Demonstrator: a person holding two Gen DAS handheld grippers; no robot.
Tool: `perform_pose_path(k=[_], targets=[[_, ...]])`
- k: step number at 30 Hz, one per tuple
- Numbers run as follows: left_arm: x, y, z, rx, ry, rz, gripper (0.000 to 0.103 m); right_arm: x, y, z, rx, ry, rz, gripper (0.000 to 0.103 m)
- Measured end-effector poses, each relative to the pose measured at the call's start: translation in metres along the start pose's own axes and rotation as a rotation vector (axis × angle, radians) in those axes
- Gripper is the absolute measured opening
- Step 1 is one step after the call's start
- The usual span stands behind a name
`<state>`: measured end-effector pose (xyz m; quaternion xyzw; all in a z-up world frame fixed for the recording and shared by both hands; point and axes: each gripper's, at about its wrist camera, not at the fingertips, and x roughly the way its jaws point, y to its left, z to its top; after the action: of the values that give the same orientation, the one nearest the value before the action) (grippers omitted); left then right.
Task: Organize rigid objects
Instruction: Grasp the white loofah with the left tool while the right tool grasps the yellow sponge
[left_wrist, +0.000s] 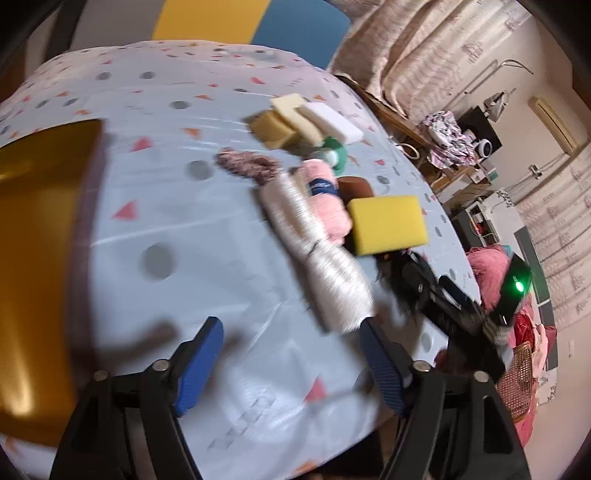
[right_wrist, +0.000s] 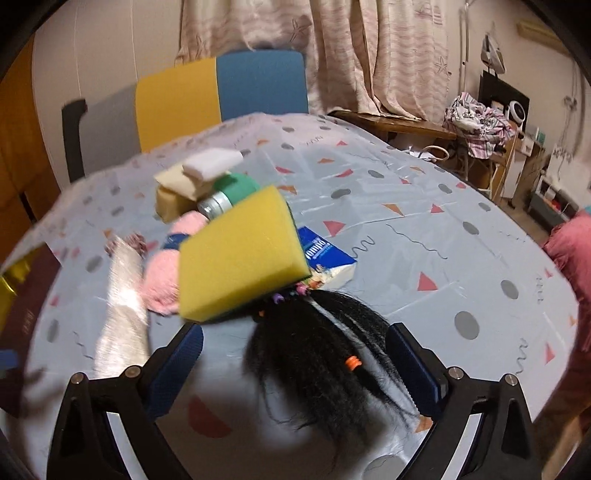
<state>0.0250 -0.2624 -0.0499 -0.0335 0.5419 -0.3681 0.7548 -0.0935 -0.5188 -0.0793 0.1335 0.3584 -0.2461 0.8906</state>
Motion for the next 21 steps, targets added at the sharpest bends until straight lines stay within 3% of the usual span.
perform_pose_path(k=[4,13,15,17,21], targets=[[0.039,-0.026,0.022,0.028,0.018,-0.034,0.080,-0.002,0.002,0.004,-0.018,-0.003,-0.018,0.100],[0.113,-0.049,0.041,0.086,0.050,0.054,0.079,-0.016,-0.025,0.007,0.083,-0.040,-0.024,0.103],[0.116,-0.048,0.037,0.112,0.033,0.076,0.073,-0.014,-0.024,0.011,0.083,-0.042,-0.009,0.103],[0.111,-0.045,0.033,0.133,0.015,0.080,0.057,-0.013,-0.021,0.015,0.078,-0.046,0.001,0.103],[0.096,-0.022,0.023,0.115,0.001,0.030,0.036,-0.009,-0.004,0.025,0.036,-0.067,0.033,0.103]])
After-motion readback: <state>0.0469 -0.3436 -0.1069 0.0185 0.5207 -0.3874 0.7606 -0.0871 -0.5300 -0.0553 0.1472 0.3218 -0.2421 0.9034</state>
